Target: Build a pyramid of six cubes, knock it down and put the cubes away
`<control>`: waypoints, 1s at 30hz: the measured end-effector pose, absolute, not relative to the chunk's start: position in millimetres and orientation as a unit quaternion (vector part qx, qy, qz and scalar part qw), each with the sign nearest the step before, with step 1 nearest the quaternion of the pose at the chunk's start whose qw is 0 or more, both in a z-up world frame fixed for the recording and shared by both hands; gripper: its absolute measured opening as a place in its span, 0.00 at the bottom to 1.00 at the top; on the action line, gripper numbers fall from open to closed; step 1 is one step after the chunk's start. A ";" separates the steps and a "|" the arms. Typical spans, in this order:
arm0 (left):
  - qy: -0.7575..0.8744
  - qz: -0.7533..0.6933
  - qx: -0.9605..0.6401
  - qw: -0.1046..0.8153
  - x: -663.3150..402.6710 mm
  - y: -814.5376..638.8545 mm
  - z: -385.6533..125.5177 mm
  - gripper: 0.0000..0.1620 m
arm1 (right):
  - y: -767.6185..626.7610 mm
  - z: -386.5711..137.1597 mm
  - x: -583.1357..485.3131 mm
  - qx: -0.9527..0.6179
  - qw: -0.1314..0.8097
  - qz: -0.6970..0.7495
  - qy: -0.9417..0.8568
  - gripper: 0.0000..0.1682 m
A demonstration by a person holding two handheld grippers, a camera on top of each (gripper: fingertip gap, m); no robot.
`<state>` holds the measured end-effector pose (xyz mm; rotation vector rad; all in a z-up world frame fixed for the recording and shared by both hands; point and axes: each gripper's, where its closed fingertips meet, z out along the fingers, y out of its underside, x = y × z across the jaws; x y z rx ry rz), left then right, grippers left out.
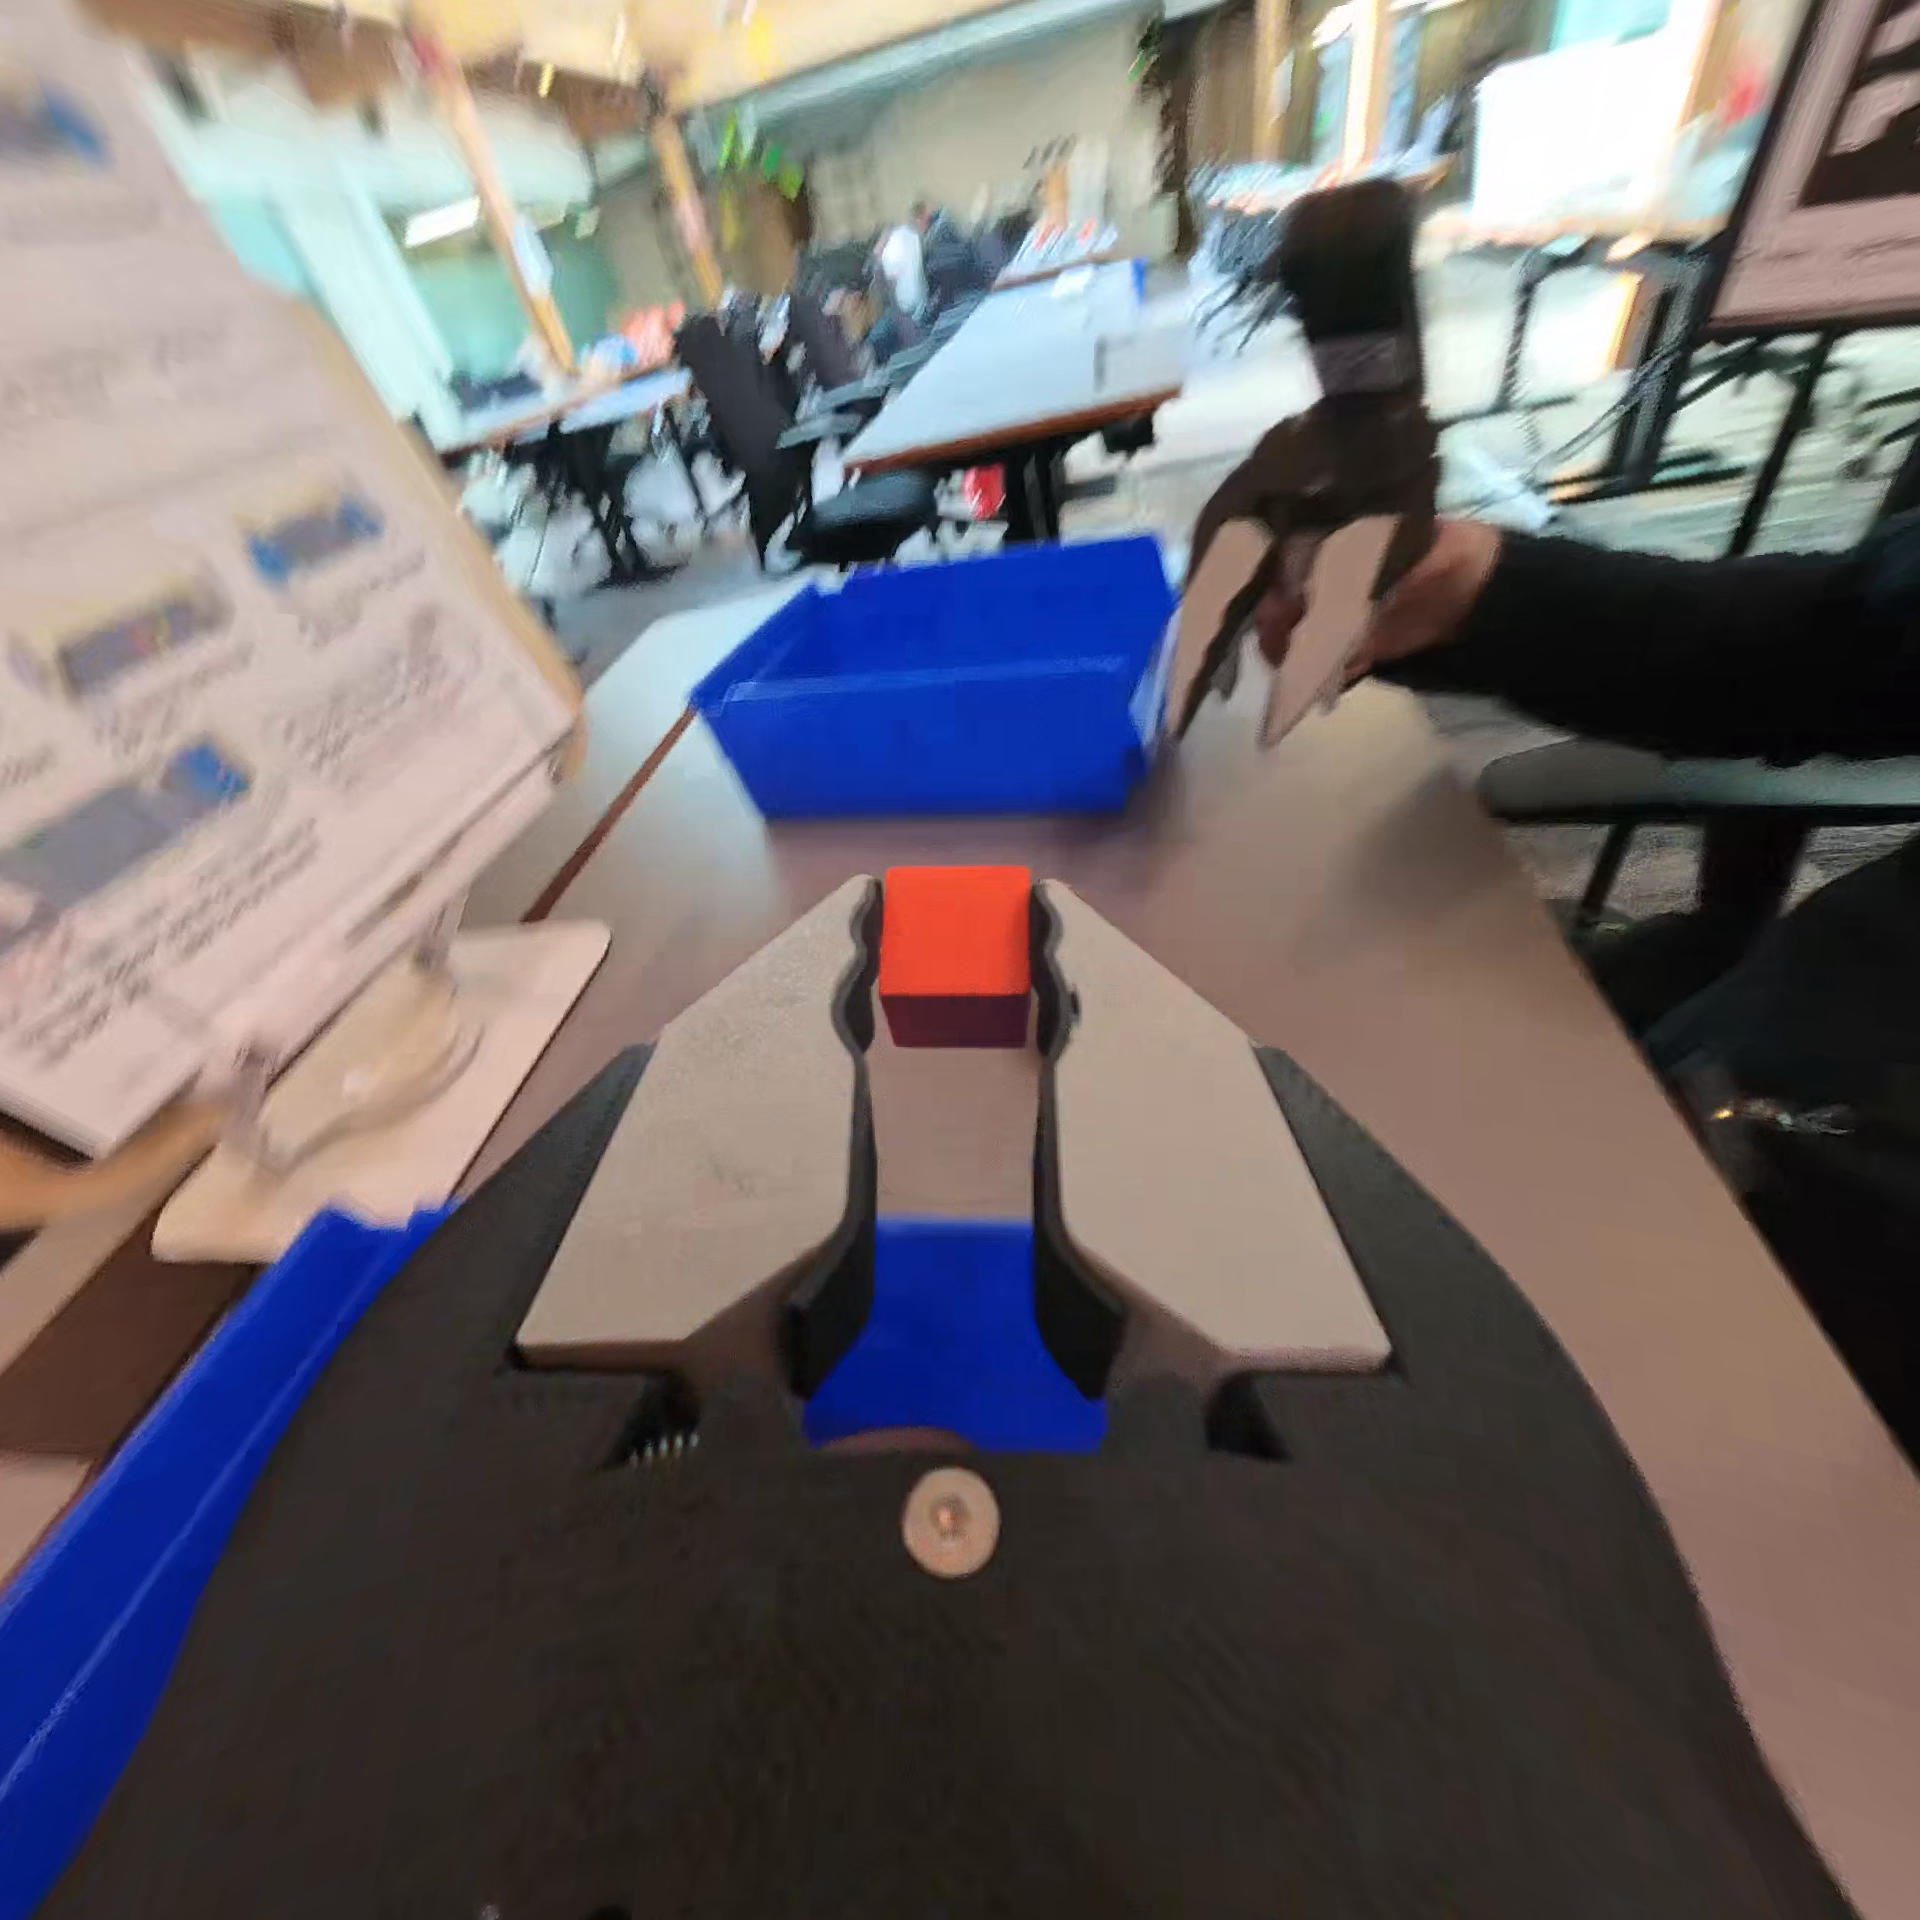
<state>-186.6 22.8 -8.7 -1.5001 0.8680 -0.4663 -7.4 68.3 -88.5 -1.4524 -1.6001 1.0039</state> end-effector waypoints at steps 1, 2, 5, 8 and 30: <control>0.394 -0.210 -0.634 0.631 -174.1 16.1 -2.1 0.16 | 63.3 -80.4 -11.3 -0.560 0.367 0.412 -0.618 0.18; 0.411 -0.216 -0.619 0.633 -160.7 10.3 1.5 0.16 | 57.4 -71.2 -15.4 -0.552 0.362 0.436 -0.612 0.18; 0.461 -0.221 -0.572 0.641 -119.8 -3.8 7.3 0.16 | 34.2 -42.3 -28.1 -0.523 0.326 0.520 -0.592 0.20; 0.496 -0.188 -0.547 0.648 -89.6 -9.0 6.6 0.16 | 9.9 -25.1 -39.7 -0.503 0.268 0.583 -0.579 0.23; 0.544 0.026 -0.583 0.604 -63.7 26.4 -48.0 0.16 | 31.8 -53.7 -74.7 -0.592 0.267 0.557 -0.518 0.27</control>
